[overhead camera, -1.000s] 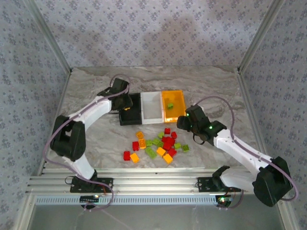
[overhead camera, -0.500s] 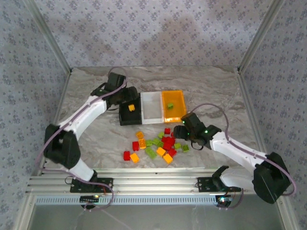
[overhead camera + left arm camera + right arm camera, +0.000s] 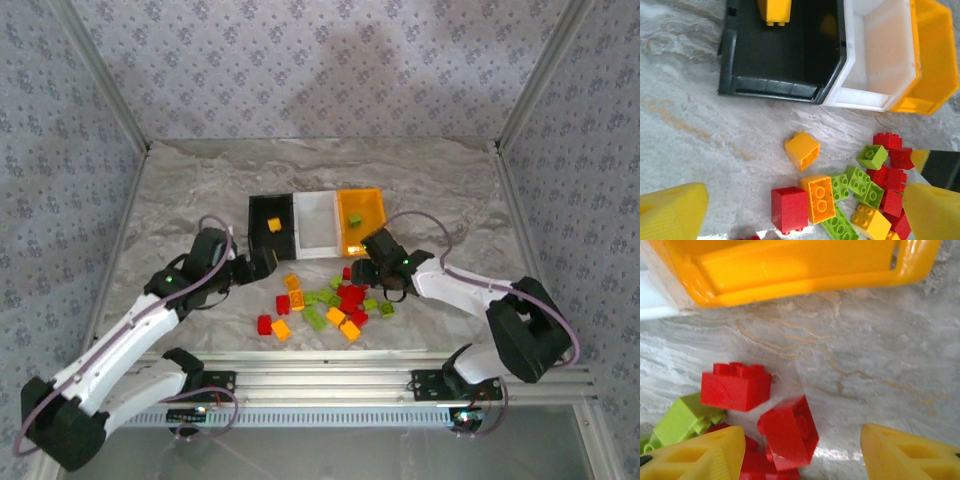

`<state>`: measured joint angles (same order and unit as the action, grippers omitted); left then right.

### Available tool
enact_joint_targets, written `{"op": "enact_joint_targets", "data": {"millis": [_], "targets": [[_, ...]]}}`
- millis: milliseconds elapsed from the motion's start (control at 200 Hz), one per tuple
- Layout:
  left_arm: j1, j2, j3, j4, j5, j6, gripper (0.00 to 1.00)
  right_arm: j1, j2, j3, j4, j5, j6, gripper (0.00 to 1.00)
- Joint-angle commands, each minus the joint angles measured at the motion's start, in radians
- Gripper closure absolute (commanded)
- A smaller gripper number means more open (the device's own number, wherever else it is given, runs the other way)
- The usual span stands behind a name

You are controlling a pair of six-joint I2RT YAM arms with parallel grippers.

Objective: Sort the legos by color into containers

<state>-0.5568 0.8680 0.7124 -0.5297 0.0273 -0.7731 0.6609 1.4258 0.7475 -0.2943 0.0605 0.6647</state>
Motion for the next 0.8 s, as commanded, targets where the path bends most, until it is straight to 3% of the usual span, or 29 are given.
{"op": "enact_joint_targets", "data": {"millis": [0, 155, 415, 610, 800], "targets": [[0.000, -0.073, -0.023, -0.035, -0.037, -0.044, 0.01, -0.007, 0.035, 0.030, 0.021, -0.039, -0.027, 0.36], [0.004, -0.111, -0.048, -0.059, -0.063, -0.061, 0.00, -0.007, 0.067, 0.030, 0.010, -0.041, -0.027, 0.40], [0.009, -0.106, -0.054, -0.055, -0.067, -0.067, 0.01, -0.019, 0.054, -0.013, -0.002, -0.007, -0.023, 0.60], [0.011, -0.106, -0.056, -0.064, -0.069, -0.062, 0.00, -0.037, -0.041, -0.039, -0.027, 0.008, -0.024, 0.76], [0.015, -0.113, -0.064, -0.076, -0.073, -0.053, 0.00, -0.004, -0.147, 0.063, -0.112, 0.019, -0.060, 0.79]]}}
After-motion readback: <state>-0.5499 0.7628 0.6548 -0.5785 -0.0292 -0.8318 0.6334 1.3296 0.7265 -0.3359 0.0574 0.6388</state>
